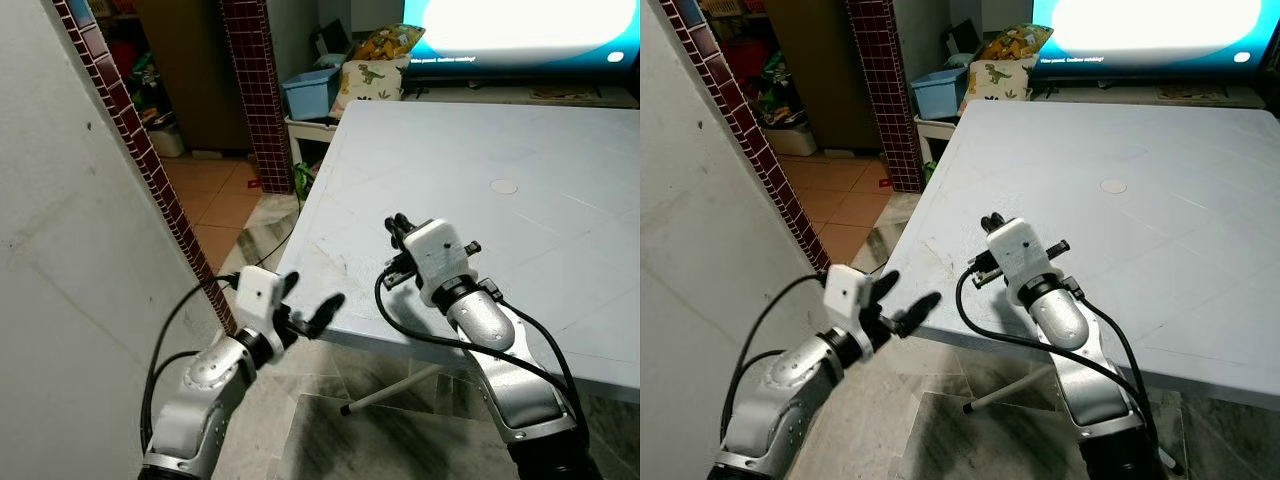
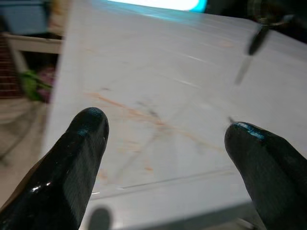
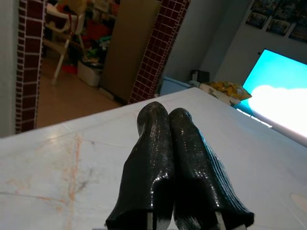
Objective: Hang keys on a hook
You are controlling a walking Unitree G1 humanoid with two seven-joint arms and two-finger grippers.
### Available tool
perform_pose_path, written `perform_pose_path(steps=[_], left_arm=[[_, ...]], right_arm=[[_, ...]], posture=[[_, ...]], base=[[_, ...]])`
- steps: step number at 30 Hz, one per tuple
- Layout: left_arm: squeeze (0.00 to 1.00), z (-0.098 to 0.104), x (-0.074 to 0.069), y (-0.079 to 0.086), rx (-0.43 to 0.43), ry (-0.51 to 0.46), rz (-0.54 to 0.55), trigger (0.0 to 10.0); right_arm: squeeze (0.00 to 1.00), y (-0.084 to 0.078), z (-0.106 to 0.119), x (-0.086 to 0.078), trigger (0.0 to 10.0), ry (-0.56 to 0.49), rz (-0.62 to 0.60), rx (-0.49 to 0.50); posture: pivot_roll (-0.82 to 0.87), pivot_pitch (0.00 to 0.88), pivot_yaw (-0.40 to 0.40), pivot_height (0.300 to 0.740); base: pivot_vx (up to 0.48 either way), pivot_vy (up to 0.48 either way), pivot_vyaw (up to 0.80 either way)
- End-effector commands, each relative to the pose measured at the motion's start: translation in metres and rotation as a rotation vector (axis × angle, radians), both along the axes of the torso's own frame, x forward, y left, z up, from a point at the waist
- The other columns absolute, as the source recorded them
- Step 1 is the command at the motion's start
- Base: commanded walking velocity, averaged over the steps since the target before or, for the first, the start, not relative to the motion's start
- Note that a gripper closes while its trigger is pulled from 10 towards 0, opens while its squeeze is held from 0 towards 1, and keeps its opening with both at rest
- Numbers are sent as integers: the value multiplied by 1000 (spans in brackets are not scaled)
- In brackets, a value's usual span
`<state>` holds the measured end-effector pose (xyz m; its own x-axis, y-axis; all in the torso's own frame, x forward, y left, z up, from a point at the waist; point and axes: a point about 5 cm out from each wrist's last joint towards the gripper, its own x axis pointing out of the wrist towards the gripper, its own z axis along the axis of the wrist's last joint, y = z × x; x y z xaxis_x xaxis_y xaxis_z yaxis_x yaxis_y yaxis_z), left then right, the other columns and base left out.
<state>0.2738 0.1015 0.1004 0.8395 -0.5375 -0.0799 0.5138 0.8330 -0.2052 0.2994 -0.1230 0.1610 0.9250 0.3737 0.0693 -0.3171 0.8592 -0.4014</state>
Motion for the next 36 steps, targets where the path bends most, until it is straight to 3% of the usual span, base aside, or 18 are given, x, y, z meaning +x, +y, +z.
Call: perform_pose_path(steps=[1,11,22,31,36], left_arm=[[0,-1,3,7,19,-3,39,10000],[0,-5,10,20,112,-38,219,10000],[0,-16,11,24,177,-28,311,10000],[0,-27,13,21,157,7,379,10000],[0,-26,14,16,150,-8,379,10000]], right_arm=[[0,3,6,-1,10000,-26,10,11],[0,5,3,-3,10000,-16,14,22],[0,10,4,-2,10000,-2,9,73],[0,23,-7,5,10000,58,16,171],[0,32,-6,5,10000,59,52,176]], posture=[[-59,0,130,740],[-58,0,133,740],[-64,0,142,740],[-84,0,140,740],[-78,0,116,740]], base=[[0,0,675],[0,0,786],[0,0,788],[0,0,788],[0,0,788]])
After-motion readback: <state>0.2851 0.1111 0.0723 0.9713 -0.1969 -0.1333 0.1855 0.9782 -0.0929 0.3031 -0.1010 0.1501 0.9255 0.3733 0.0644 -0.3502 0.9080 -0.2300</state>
